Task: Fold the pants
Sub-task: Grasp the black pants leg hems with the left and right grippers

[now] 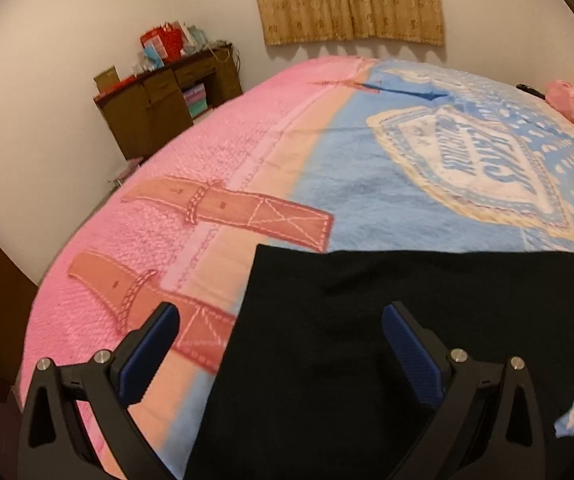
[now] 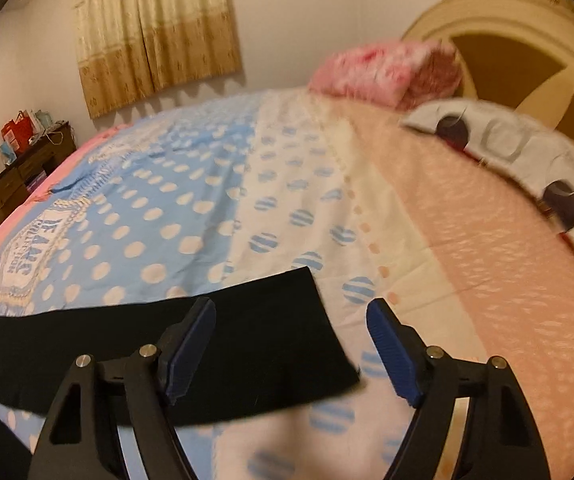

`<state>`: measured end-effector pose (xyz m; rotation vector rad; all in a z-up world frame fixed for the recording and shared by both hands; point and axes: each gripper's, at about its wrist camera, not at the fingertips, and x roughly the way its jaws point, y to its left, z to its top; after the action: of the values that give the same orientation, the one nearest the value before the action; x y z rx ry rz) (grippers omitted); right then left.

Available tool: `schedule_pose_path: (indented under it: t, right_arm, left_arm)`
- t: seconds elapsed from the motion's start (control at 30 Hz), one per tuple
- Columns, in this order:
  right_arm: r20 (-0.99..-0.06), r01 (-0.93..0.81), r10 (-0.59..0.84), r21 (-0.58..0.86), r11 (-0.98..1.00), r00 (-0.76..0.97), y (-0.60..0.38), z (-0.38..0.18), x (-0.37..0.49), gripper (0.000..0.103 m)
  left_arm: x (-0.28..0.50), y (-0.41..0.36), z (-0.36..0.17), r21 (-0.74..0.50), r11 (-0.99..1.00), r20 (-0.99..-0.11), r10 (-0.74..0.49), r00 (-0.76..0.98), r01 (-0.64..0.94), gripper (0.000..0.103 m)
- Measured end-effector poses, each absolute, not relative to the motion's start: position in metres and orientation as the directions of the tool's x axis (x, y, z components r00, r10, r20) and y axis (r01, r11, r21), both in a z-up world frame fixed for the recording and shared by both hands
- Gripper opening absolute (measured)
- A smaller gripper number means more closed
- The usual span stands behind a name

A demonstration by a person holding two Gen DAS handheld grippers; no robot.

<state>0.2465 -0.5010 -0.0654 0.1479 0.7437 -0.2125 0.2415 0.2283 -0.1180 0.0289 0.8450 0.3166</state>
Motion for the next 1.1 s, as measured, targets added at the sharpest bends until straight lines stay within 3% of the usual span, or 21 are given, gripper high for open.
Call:
schedule_pose_path:
  t: [0.27, 0.6, 0.7, 0.8, 0.9, 1.0, 1.03, 1.1]
  right_arm:
    - [-0.774, 0.231, -0.11, 0.049, 0.972, 0.624, -0.525, -0.103, 0.303, 0.079]
    - [-0.807, 0.197, -0.101, 0.019, 0.98, 0.582, -0.524, -0.126, 0.326, 0.079]
    - [-0.809, 0.195, -0.095, 0.025, 0.98, 0.581, -0.525, -0.127, 0.33, 0.079]
    - [-0.815, 0.182, -0.082, 0.03, 0.983, 0.574, -0.525, -0.128, 0.332, 0.077]
    - [-0.816, 0.145, -0.041, 0.053, 0.988, 0.576, -0.526, -0.127, 0.333, 0.061]
    - [-0.816, 0.121, 0.0, 0.086, 0.989, 0.578, -0.528, -0.125, 0.334, 0.032]
    - [-0.816, 0.118, 0.013, 0.1, 0.988, 0.578, -0.529, -0.124, 0.334, 0.022]
    - [-0.815, 0.111, 0.031, 0.116, 0.987, 0.579, -0.529, -0.122, 0.334, 0.016]
  left_arm:
    - [0.274, 0.259, -0.133, 0.066, 0.965, -0.776, 0.209, 0.595, -0.252, 0.096]
    - [0.306, 0.279, -0.144, -0.014, 0.974, -0.815, 0.119, 0.567, -0.224, 0.088]
    - [0.31, 0.277, -0.145, -0.012, 0.98, -0.822, 0.104, 0.56, -0.2, 0.081]
    - [0.311, 0.273, -0.146, -0.011, 0.987, -0.814, 0.085, 0.574, -0.163, 0.063]
    - [0.308, 0.264, -0.144, -0.016, 0.993, -0.806, 0.058, 0.589, -0.12, 0.042]
    - [0.308, 0.26, -0.14, -0.042, 0.996, -0.805, 0.015, 0.593, -0.082, 0.016]
    - [0.308, 0.258, -0.138, -0.042, 0.996, -0.802, 0.011, 0.597, -0.076, 0.016]
    - [0.306, 0.256, -0.135, -0.03, 0.997, -0.794, 0.018, 0.607, -0.068, 0.014]
